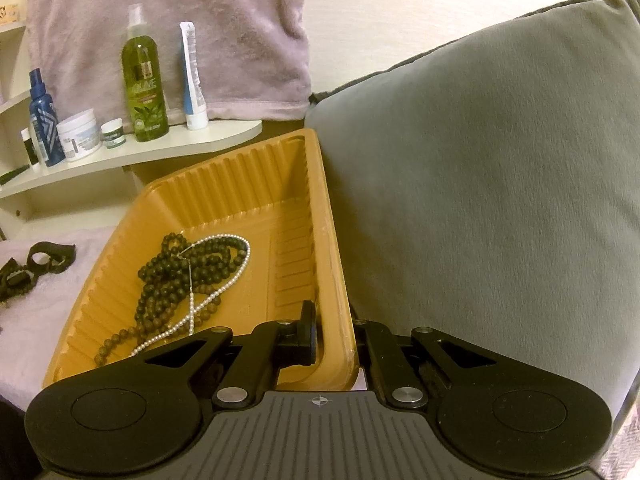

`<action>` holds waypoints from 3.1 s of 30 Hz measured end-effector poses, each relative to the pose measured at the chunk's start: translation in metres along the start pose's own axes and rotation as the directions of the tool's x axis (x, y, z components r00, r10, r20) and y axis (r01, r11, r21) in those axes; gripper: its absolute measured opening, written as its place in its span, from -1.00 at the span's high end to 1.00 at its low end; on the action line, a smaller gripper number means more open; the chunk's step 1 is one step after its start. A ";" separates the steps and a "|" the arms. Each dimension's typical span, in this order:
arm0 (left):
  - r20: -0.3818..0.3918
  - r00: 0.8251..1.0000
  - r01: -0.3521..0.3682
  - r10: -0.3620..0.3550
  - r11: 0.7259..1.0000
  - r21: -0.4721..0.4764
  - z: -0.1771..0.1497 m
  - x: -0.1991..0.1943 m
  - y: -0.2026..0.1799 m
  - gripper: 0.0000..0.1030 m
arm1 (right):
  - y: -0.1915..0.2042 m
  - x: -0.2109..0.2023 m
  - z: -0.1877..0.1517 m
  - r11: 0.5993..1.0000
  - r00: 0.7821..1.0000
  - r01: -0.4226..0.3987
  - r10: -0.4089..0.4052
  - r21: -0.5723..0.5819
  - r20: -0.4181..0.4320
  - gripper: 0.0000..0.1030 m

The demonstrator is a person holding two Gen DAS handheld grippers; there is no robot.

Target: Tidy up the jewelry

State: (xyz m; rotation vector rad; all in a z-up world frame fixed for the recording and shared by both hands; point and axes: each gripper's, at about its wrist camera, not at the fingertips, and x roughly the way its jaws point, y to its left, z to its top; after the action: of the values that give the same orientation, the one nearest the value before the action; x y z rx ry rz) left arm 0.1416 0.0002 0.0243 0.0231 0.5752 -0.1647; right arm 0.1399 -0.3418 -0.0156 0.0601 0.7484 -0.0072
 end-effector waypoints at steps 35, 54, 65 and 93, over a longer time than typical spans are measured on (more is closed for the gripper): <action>-0.159 0.973 -0.173 0.168 0.985 -0.017 -0.111 0.032 0.031 0.55 | -0.001 0.002 0.000 1.000 1.000 0.006 -0.007 -0.019 -0.013 0.90; -0.131 0.980 -0.152 0.153 0.988 0.021 -0.099 0.033 0.012 0.68 | -0.001 0.002 0.000 1.000 1.000 0.006 -0.007 -0.019 -0.014 0.90; -0.068 0.991 0.114 -0.111 0.993 0.033 -0.056 0.025 -0.059 0.68 | -0.001 0.002 -0.001 1.000 1.000 0.004 -0.004 -0.018 -0.013 0.90; -0.118 0.947 0.311 -0.297 0.942 0.126 -0.054 0.047 -0.148 0.56 | -0.001 0.001 -0.001 1.000 1.000 -0.002 0.002 -0.004 -0.007 0.90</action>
State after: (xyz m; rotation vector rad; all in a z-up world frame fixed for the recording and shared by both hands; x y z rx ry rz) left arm 0.1271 -0.1492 -0.0425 0.0820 0.6622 -0.5096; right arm 0.1397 -0.3424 -0.0171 0.0572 0.7555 -0.0038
